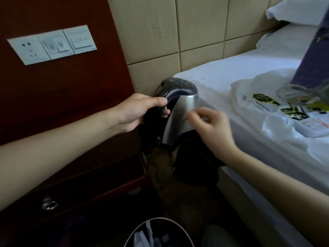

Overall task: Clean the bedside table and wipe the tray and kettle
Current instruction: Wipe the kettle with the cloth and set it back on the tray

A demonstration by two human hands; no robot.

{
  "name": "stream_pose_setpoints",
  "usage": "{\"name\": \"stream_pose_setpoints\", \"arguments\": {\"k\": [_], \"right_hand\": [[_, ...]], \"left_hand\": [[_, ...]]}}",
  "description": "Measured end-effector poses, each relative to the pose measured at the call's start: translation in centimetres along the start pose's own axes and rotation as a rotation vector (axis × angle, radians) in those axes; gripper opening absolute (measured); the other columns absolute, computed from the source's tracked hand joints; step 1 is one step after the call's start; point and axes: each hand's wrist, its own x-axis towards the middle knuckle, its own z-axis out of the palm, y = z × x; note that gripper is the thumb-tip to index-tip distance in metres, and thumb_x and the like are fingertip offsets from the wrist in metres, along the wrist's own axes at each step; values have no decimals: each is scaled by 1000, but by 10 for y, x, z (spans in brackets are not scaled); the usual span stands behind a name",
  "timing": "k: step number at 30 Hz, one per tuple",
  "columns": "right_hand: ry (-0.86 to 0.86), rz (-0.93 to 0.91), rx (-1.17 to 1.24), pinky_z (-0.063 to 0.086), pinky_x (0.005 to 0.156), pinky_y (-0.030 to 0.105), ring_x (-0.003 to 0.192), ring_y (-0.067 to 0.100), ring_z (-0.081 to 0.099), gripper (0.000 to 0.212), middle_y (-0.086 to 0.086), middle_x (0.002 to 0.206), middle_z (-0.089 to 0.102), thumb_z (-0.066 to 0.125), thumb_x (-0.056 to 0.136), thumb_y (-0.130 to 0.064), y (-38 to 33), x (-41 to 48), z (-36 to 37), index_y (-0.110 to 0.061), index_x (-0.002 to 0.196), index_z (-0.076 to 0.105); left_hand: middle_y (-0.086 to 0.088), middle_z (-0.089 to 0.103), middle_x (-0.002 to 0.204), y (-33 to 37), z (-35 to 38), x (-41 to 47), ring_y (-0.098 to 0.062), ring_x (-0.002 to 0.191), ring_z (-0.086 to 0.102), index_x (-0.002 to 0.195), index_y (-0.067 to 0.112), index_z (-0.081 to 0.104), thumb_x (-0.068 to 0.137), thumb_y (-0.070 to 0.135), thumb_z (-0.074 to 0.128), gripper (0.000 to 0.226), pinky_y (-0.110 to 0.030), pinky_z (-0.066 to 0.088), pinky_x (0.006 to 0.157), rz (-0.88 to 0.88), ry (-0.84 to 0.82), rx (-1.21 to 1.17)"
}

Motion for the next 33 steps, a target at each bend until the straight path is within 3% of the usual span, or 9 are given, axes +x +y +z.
{"name": "stream_pose_setpoints", "arguments": {"k": [5,8,14,19,22,25,29,31,33], "right_hand": [[272,222,111,28,56,29,55,10,36,26,7,58,40,53,78,-19,-10,22,-35,-22,54,59],[343,193,71,27,54,26,54,7,33,25,2,59,37,49,80,-16,-29,35,-39,-23,56,55],[491,30,2,31,56,15,51,-1,42,19,-11,55,42,50,84,-20,-63,48,-8,-26,67,43],[70,53,-309,42,71,33,68,16,48,53,14,68,53,34,92,-46,-57,20,19,-2,69,54],[-373,89,-508,29,105,50,123,25,38,64,6,122,52,22,81,-77,-48,4,7,-33,114,54],[-593,61,-541,19,109,49,135,30,13,77,1,144,24,43,70,-80,-42,-12,-2,-48,136,22],[-421,-196,-521,39,91,31,112,26,48,43,6,117,49,61,84,-41,-19,-13,-21,-30,124,51],[-200,-107,-420,36,77,20,104,26,56,31,7,106,55,62,86,-24,-10,-2,-37,-19,116,59],[-26,17,-397,31,75,17,106,27,54,32,7,107,49,59,87,-28,-9,9,-49,-17,117,57]], "left_hand": [[-3,74,91,-22,-39,-18,-12,88,69,97,6,66,70,34,77,41,-22,56,77,36,-195,51],[2,72,92,-31,-55,-33,-12,90,68,101,11,65,46,58,85,75,-23,55,77,35,-281,125],[7,69,89,-47,-59,-71,-7,78,63,106,12,60,49,65,80,81,-23,53,69,52,-378,185],[9,68,85,-68,-45,-92,-3,71,60,105,14,60,45,63,82,81,-21,51,60,45,-326,56],[10,67,83,-71,-40,-94,-3,70,60,105,13,59,43,64,83,83,-20,50,60,44,-301,38],[7,66,83,-73,-36,-91,-4,69,59,102,12,59,42,64,83,83,-19,50,59,43,-301,39],[8,68,85,-86,-29,-87,-2,69,59,104,13,60,44,63,83,82,-16,49,60,55,-321,45],[8,68,85,-92,-29,-88,-2,70,59,104,14,60,46,64,81,79,-16,49,61,73,-327,54],[8,68,84,-97,-28,-90,-3,71,59,102,14,61,48,64,81,76,-17,49,62,73,-322,34]]}}
